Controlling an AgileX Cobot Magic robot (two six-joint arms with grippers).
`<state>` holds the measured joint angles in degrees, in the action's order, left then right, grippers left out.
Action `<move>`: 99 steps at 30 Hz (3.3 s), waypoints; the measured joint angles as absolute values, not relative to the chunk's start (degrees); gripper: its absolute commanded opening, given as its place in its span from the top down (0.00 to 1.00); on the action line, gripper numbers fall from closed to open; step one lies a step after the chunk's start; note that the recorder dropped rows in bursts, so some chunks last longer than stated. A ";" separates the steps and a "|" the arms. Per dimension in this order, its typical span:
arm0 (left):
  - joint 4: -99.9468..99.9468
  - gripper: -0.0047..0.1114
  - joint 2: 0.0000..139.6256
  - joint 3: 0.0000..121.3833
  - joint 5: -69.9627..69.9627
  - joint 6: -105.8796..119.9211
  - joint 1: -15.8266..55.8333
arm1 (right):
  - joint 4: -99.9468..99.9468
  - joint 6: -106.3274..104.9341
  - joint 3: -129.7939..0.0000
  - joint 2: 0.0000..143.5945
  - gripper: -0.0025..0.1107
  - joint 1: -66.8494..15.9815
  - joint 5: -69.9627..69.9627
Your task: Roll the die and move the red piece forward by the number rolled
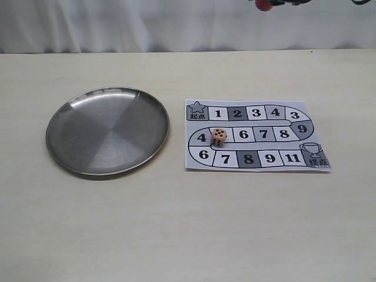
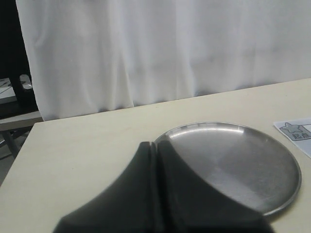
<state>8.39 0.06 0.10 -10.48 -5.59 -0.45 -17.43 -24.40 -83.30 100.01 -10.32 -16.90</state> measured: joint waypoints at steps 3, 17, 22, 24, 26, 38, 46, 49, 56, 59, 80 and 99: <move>8.39 0.96 0.06 0.10 -10.48 -5.59 -0.45 | -17.43 -24.40 -83.30 100.80 0.94 -10.23 -17.40; 8.39 0.96 0.06 0.10 -10.48 -5.59 -0.45 | -17.31 -23.30 -80.48 121.11 0.94 -7.13 -22.78; 8.39 0.96 0.06 0.10 -10.48 -5.59 -0.45 | -17.42 -23.39 -80.01 123.65 0.94 -7.64 -20.75; 8.39 0.96 0.06 0.10 -10.48 -5.59 -0.45 | -17.51 -23.39 -80.01 123.65 0.94 -7.72 -20.20; 8.39 0.96 0.06 0.10 -10.48 -5.59 -0.45 | -17.51 -23.39 -80.01 123.65 0.94 -7.86 -20.09; 8.39 0.96 0.06 0.10 -10.48 -5.59 -0.45 | -17.51 -23.39 -79.91 122.86 0.94 -7.93 -20.62; 8.39 0.96 0.06 0.10 -10.48 -5.59 -0.45 | -17.51 -23.29 -79.53 113.47 0.94 -7.30 -21.70; 8.39 0.96 0.06 0.10 -10.48 -5.59 -0.45 | -17.51 -23.29 -79.53 108.92 0.94 -6.42 -20.89; 8.39 0.96 0.06 0.10 -10.48 -5.59 -0.45 | -17.51 -23.18 -79.53 105.73 0.94 -4.05 -19.54; 8.39 0.96 0.06 0.10 -10.48 -5.59 -0.45 | -17.51 -23.18 -78.86 107.86 0.94 -2.75 -19.54; 8.39 0.96 0.06 0.10 -10.48 -5.59 -0.45 | -17.51 -23.18 -76.07 122.09 0.94 -1.54 -16.69; 8.39 0.96 0.06 0.10 -10.48 -5.59 -0.45 | -17.31 -23.18 -73.31 112.36 0.94 2.17 -18.19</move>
<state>8.39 0.06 0.10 -10.48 -5.59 -0.45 -17.31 -23.18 -73.31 112.36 2.17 -18.19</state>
